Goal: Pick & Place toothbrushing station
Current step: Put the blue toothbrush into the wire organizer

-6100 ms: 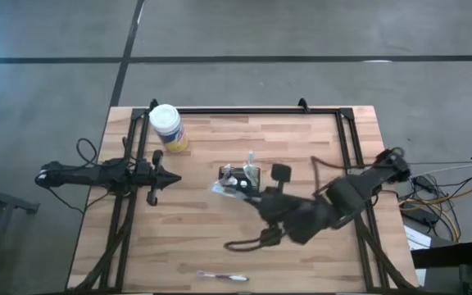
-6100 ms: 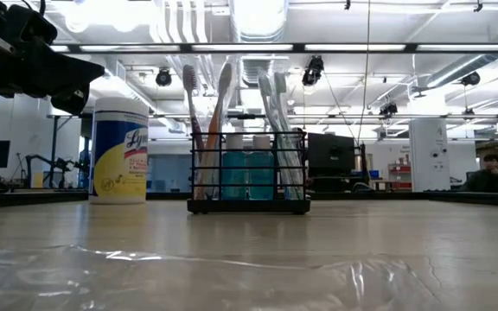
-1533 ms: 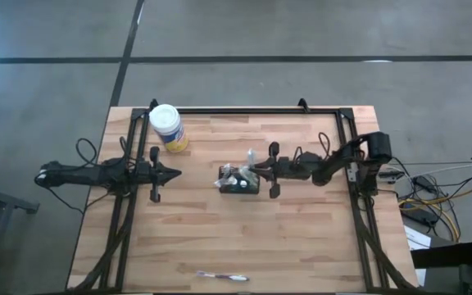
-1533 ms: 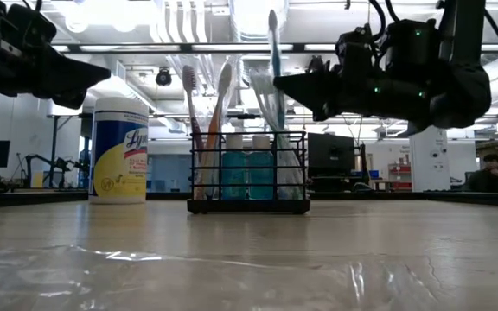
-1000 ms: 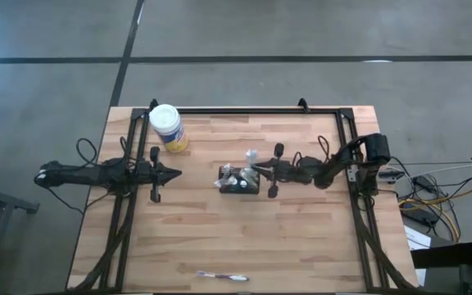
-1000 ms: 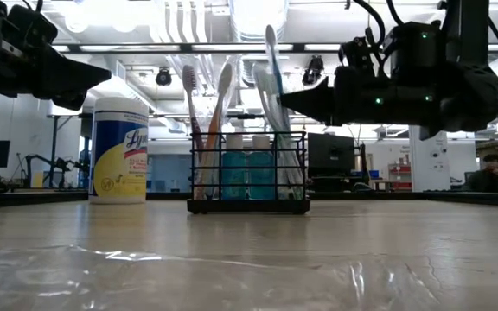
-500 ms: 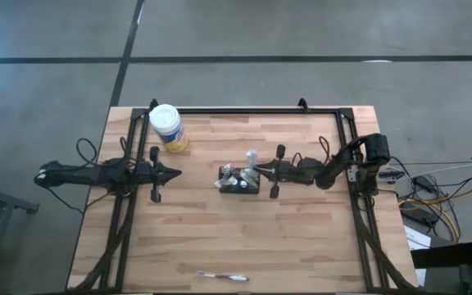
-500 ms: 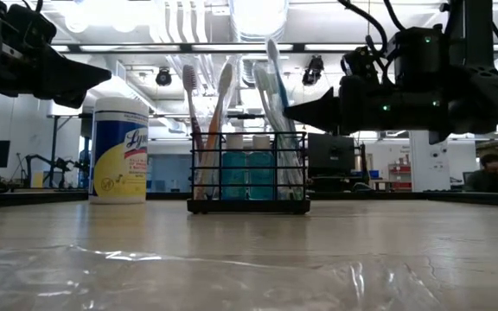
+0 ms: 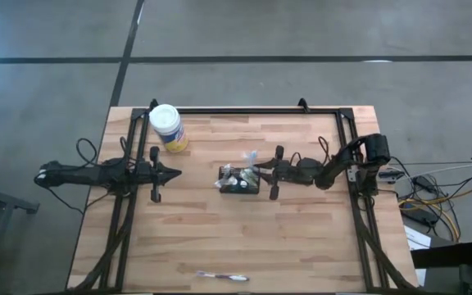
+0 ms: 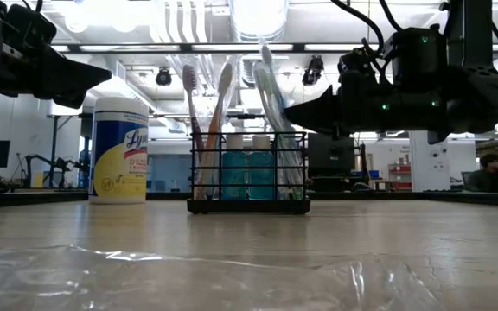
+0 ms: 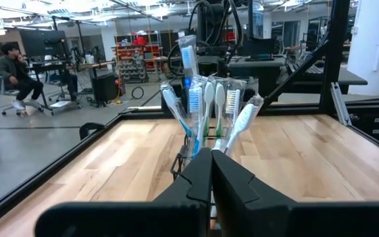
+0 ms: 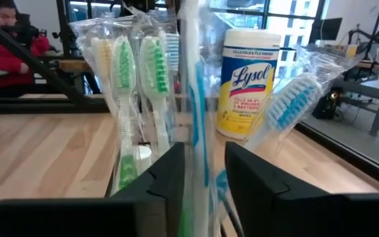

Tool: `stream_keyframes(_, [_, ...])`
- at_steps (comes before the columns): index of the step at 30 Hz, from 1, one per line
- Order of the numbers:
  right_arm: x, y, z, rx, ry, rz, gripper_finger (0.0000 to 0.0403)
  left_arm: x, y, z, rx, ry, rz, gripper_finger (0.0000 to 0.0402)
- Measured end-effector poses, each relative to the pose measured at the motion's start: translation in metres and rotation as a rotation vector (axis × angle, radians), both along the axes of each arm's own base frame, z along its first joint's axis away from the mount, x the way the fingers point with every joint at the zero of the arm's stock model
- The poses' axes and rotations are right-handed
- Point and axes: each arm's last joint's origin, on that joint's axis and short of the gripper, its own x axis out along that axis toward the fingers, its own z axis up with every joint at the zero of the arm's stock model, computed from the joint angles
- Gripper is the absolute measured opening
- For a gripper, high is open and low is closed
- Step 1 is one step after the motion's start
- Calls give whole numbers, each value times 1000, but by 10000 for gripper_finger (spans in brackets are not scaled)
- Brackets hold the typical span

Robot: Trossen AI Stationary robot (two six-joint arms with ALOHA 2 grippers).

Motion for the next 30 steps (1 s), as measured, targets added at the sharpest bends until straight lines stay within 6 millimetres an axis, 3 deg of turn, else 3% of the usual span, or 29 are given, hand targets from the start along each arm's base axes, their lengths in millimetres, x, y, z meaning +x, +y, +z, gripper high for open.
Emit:
stream_keyframes(9, [3,0,5,-5,-31,-2,162,0,0,0,1,-2,1,12])
stream_keyframes(17, [5,0,10,-7,-48,-3,177,0,0,0,0,-3,1,12])
stream_keyframes(25, [-3,0,41,-36,-63,-14,178,0,0,0,-1,-4,1,12])
stream_keyframes(30, [-1,0,80,-15,51,-24,179,0,0,0,-2,-4,1,12])
